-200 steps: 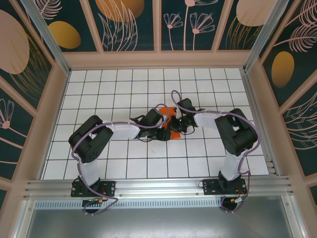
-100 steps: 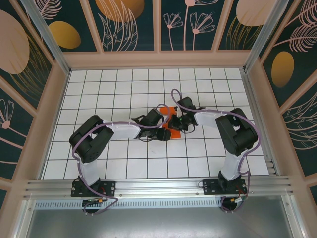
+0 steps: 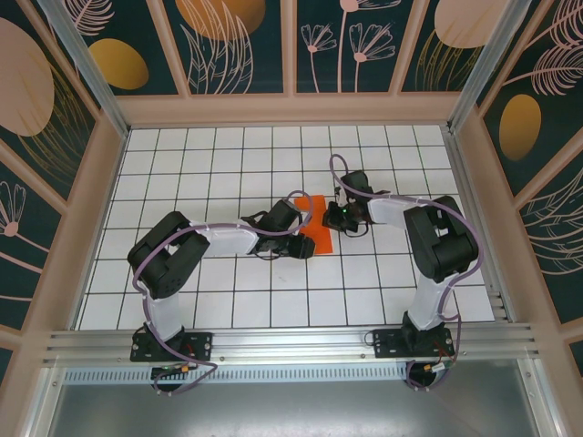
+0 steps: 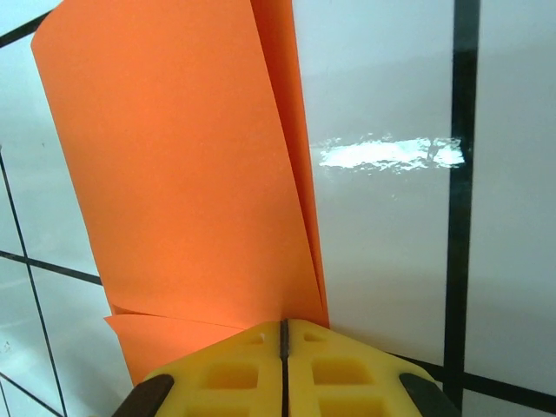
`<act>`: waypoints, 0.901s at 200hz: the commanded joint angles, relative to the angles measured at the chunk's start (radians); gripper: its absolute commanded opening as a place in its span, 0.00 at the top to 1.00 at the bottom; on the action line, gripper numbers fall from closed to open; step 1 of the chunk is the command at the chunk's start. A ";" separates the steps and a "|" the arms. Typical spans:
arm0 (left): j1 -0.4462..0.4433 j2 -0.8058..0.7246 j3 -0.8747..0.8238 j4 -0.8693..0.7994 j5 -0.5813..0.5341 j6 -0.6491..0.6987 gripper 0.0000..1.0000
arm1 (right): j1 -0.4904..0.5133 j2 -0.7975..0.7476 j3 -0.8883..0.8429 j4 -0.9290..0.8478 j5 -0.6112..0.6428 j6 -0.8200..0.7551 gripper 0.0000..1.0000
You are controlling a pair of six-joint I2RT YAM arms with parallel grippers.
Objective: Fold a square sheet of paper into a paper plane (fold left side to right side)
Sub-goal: Fold the triangle a second time at the center of the table.
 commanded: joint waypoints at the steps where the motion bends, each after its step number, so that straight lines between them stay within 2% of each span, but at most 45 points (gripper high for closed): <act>1: -0.005 0.063 -0.029 -0.121 -0.059 0.016 0.62 | -0.016 0.028 0.016 -0.024 0.035 -0.032 0.91; 23: -0.003 0.033 -0.028 -0.110 -0.041 0.007 0.60 | -0.013 0.033 -0.003 -0.005 0.015 -0.020 0.91; 80: 0.010 -0.064 0.154 -0.165 -0.014 0.030 0.57 | -0.011 0.038 -0.030 0.015 0.009 -0.008 0.91; 130: 0.011 0.019 0.230 -0.162 0.064 0.072 0.61 | -0.007 0.041 -0.025 0.015 0.005 -0.008 0.91; 180: 0.013 0.111 0.263 -0.156 0.024 0.085 0.61 | 0.000 0.047 -0.024 0.014 0.002 -0.007 0.91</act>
